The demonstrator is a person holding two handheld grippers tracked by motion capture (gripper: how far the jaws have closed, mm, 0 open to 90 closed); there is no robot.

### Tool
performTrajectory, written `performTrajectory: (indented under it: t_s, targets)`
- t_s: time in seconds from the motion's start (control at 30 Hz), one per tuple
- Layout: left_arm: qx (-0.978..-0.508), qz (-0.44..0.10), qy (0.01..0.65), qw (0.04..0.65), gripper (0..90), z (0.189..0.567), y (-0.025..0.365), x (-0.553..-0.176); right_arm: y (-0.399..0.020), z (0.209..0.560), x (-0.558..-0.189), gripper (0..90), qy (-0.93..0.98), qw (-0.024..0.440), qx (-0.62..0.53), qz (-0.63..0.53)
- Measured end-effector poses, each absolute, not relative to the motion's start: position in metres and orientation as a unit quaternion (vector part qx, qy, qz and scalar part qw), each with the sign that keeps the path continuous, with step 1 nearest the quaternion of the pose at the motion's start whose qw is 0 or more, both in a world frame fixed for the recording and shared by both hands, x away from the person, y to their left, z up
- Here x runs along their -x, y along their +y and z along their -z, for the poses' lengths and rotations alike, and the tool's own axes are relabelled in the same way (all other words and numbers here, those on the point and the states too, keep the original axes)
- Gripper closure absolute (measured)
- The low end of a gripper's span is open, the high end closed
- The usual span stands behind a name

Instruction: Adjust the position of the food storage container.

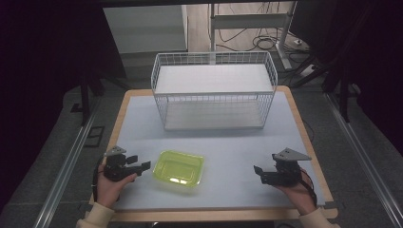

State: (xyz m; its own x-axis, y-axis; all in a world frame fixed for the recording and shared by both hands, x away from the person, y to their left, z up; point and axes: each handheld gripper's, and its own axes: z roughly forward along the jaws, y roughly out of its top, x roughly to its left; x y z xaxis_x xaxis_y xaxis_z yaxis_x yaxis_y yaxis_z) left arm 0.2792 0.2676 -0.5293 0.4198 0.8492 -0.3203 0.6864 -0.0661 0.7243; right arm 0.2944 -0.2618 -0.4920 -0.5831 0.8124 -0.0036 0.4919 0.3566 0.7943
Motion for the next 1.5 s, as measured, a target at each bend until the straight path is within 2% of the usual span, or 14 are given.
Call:
performTrajectory:
  t_s: [0.4,0.53,0.6,0.67,0.8,0.9,1.13,1.5]
  targets:
    - [-0.728,-0.094,0.522,0.434,26.8,0.528,0.269,-0.271,-0.264,0.488,-0.296,18.6,0.794,0.206,-0.413,-0.395]
    - [-0.724,-0.096,0.523,0.440,30.7,0.523,0.269,-0.270,-0.261,0.485,-0.291,19.0,0.795,0.211,-0.408,-0.396]
    - [-0.723,-0.094,0.522,0.442,35.9,0.521,0.270,-0.270,-0.261,0.485,-0.290,19.0,0.796,0.212,-0.407,-0.395]
    - [-0.724,-0.082,0.521,0.445,45.2,0.521,0.272,-0.272,-0.263,0.486,-0.292,19.1,0.797,0.212,-0.405,-0.395]
    - [-0.726,-0.068,0.516,0.448,73.3,0.522,0.273,-0.271,-0.266,0.488,-0.295,19.1,0.795,0.211,-0.410,-0.394]
    - [-0.736,-0.064,0.509,0.443,87.3,0.520,0.273,-0.270,-0.265,0.489,-0.296,19.1,0.796,0.212,-0.410,-0.392]
    - [-0.743,-0.066,0.498,0.443,90.0,0.509,0.277,-0.263,-0.263,0.488,-0.296,19.3,0.796,0.214,-0.409,-0.391]
    - [-0.763,-0.040,0.489,0.421,89.9,0.524,0.265,-0.270,-0.263,0.489,-0.296,19.5,0.798,0.216,-0.410,-0.386]
